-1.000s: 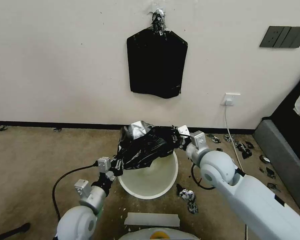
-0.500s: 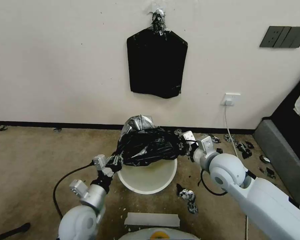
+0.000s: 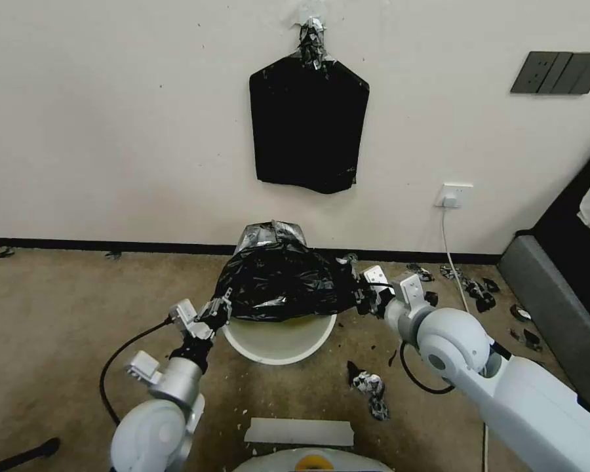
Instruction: Place a trash bag onto the trash bin.
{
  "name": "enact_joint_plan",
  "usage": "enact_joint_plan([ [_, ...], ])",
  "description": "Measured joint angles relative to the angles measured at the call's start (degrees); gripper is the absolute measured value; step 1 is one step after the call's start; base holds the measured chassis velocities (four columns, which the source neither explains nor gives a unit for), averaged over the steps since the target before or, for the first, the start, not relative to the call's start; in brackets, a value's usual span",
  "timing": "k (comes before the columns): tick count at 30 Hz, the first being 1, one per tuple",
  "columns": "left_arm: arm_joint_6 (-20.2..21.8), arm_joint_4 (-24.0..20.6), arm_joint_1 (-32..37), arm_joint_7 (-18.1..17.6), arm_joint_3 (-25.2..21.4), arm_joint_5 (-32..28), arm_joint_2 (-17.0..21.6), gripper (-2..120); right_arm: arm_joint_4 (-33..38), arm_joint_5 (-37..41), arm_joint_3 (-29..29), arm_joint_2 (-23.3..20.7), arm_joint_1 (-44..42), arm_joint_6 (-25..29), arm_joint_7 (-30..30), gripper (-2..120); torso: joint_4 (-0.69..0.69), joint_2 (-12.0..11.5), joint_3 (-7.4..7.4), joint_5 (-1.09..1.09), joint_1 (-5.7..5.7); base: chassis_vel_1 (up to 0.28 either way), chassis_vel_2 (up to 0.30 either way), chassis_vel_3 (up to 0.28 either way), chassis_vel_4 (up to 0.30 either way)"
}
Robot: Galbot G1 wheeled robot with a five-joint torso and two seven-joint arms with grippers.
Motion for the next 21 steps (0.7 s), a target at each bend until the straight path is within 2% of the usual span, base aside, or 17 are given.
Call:
enact_joint_plan([
  [8,0.5,-0.4,-0.1,-0.7,0.1,-2.2,-1.4,6,0.2,-1.6,-0.1,-0.3,-0.8,0.2,-1.9,2,0.0,0.0,0.0,0.0,0.0,0.0,0.0,0.0,0.0],
  [12,0.6,-0.5,-0.1,-1.1,0.2,-2.9,-2.3,6,0.3,-2.2,0.1,-0.6,-1.3,0.2,-1.9,15,0.0,0.0,0.0,-0.02,0.0,0.0,0.0,0.0,0.0],
  [13,0.6,-0.5,-0.2,-1.3,0.3,-3.1,-2.7,6,0.4,-2.3,0.1,-0.8,-1.6,0.2,-2.0,20,0.0,0.0,0.0,0.02,0.0,0.0,0.0,0.0,0.0],
  [15,0.6,-0.5,-0.3,-1.4,0.3,-3.2,-2.9,6,0.5,-2.3,0.1,-0.8,-1.6,0.2,-2.0,22,0.0,0.0,0.0,0.02,0.0,0.0,0.0,0.0,0.0],
  [16,0.6,-0.5,-0.5,-1.6,0.2,-3.4,-3.2,6,0.6,-2.5,0.1,-1.0,-1.9,0.2,-2.1,30,0.0,0.0,0.0,-0.02,0.0,0.0,0.0,0.0,0.0],
  [19,0.7,-0.4,-0.5,-1.7,0.3,-3.3,-3.5,6,0.7,-2.6,0.1,-0.9,-2.0,0.2,-2.1,45,0.0,0.0,0.0,-0.01,0.0,0.0,0.0,0.0,0.0],
  [21,0.8,-0.3,-0.5,-1.7,0.4,-3.0,-3.5,6,0.7,-2.7,0.1,-0.7,-2.0,0.3,-2.0,49,0.0,0.0,0.0,0.0,0.0,0.0,0.0,0.0,0.0],
])
